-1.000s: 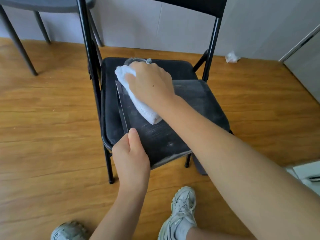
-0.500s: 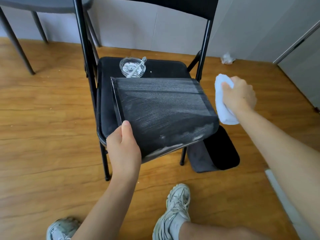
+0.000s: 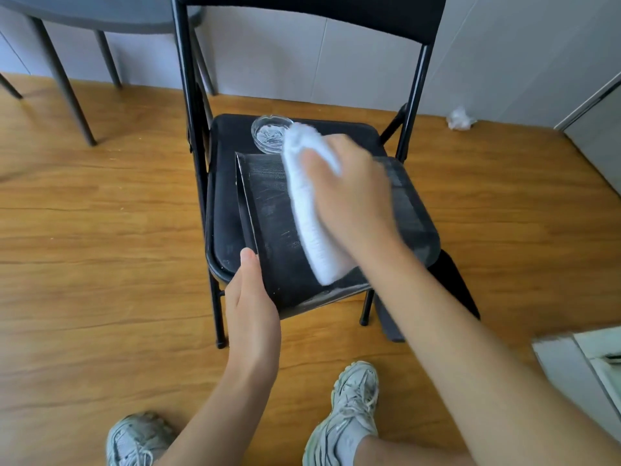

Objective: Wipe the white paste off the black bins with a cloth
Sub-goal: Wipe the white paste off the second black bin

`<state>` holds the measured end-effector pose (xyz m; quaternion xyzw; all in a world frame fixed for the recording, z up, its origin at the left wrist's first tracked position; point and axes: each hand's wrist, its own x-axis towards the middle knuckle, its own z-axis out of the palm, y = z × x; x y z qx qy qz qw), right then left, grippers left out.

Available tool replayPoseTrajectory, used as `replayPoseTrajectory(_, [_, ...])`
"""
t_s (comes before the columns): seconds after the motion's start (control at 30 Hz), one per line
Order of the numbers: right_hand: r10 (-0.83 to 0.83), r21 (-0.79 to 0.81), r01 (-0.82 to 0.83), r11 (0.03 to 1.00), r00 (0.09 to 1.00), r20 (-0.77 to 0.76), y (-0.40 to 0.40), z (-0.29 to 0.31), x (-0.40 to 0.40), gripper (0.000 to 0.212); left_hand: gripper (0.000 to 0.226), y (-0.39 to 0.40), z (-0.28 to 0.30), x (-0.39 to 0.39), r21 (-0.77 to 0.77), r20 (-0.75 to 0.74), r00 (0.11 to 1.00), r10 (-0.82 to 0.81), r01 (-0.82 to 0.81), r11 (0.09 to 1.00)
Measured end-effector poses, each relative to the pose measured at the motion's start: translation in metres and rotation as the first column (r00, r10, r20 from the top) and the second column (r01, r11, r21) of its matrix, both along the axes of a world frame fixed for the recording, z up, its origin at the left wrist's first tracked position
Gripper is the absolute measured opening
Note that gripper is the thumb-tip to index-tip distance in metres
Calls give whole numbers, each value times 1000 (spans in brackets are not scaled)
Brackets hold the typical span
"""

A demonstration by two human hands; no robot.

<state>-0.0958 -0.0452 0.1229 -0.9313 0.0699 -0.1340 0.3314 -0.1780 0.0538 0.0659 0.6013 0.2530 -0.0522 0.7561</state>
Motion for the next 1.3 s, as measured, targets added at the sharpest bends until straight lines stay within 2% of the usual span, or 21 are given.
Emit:
replayPoseTrajectory(0.07, [75,26,-76,997,997,25,26,1,-8,21,45,2,-2,-5,43,23,999,-39,38,998])
replayPoseTrajectory(0.13, [121,59,-123,991,992,49,36,3,-19,20,37,4,-8,-10,85,47,996,-76,72,994])
replayPoseTrajectory(0.23, [126,87,-127,988,992,22,26,0,-41,20,33,11,-13,-18,160,158,964,-214,189,969])
replayPoseTrajectory(0.3, [84,95,-83,992,996,-9,9,-6,-52,20,37,16,-17,-20,197,209,937,-279,239,951])
replayPoseTrajectory(0.43, [-92,142,96,985,995,-35,-29,-21,-59,24,40,16,-24,-21,310,181,911,-370,305,901])
replayPoseTrajectory(0.53, [-129,48,130,990,991,-21,-45,-31,-58,26,40,14,-21,-17,363,217,906,-363,270,892])
replayPoseTrajectory(0.63, [-188,15,189,982,982,-30,-65,-35,-57,29,45,19,-11,-8,353,260,894,-365,264,898])
replayPoseTrajectory(0.8, [-386,130,377,917,921,50,-108,-20,-57,25,58,33,16,9,235,338,896,-288,216,948])
replayPoseTrajectory(0.9, [-427,161,406,900,894,134,-121,-8,-57,23,61,43,28,15,140,317,926,-204,167,976])
replayPoseTrajectory(0.97, [-427,158,403,901,888,170,-123,0,-59,22,69,46,32,13,124,293,931,-216,187,974])
replayPoseTrajectory(1.1, [-391,53,388,920,913,119,-115,1,-59,23,51,39,35,6,112,310,917,-250,225,968])
replayPoseTrajectory(1.3, [-452,113,440,891,883,129,-103,-3,-57,29,41,40,32,12,129,372,874,-314,287,949])
